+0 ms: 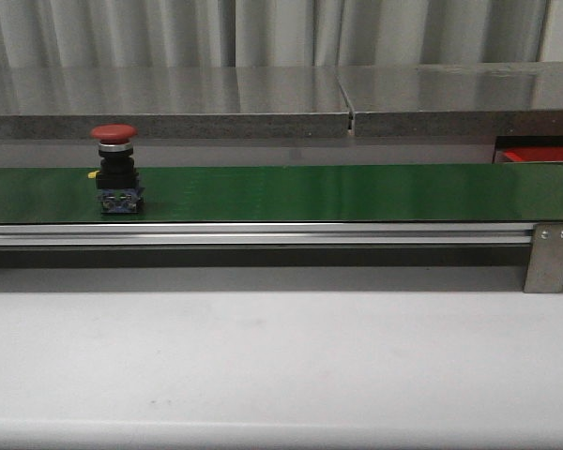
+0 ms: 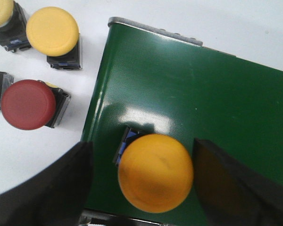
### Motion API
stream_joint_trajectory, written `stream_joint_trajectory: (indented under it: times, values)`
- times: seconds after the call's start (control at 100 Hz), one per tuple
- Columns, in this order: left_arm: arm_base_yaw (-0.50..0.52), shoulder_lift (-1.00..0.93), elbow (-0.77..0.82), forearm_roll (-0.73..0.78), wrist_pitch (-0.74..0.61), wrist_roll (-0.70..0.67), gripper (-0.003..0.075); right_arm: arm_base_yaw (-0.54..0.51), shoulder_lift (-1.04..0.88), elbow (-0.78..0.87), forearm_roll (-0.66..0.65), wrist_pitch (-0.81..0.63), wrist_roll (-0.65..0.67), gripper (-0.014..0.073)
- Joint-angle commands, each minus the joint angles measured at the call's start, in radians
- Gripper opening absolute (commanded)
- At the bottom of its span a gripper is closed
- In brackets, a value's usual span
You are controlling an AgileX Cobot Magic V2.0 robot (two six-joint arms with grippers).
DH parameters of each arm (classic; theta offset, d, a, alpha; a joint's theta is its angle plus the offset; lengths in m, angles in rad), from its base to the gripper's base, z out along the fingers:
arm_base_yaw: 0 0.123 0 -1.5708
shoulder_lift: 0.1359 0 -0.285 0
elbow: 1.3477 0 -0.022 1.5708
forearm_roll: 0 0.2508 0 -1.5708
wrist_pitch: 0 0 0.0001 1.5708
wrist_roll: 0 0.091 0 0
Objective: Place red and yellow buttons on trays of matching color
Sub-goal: 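Set the yellow push-button on the belt and open the left gripper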
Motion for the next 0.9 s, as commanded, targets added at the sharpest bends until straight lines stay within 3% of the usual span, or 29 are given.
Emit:
stream_joint_trajectory:
  times: [0.0,0.42,0.51,0.71,0.89]
  values:
    - [-0.007,-0.052,-0.028,-0.016,-0.022,-0.011,0.0531,0.001,-0.004,-0.023,0.016,-0.066,-0.007,-0.0067]
    - [-0.039,-0.179,-0.028,-0.165,-0.045,0.075,0.0515,0.001,-0.004,-0.023,0.016,-0.066,-0.007,-0.0067]
    - [-0.068,-0.224,-0.028,-0.164,-0.045,0.078,0.0405,0.001,-0.004,-0.023,0.016,-0.066,-0.007,-0.0067]
    - [-0.165,-0.322,-0.028,-0.154,-0.038,0.1,-0.002,0.001,-0.004,-0.023,0.016,-0.067,-0.007,-0.0067]
    - [-0.266,-0.408,-0.007,-0.142,-0.041,0.1,-0.002,0.001,-0.004,-0.023,0.016,-0.067,-0.007,-0.0067]
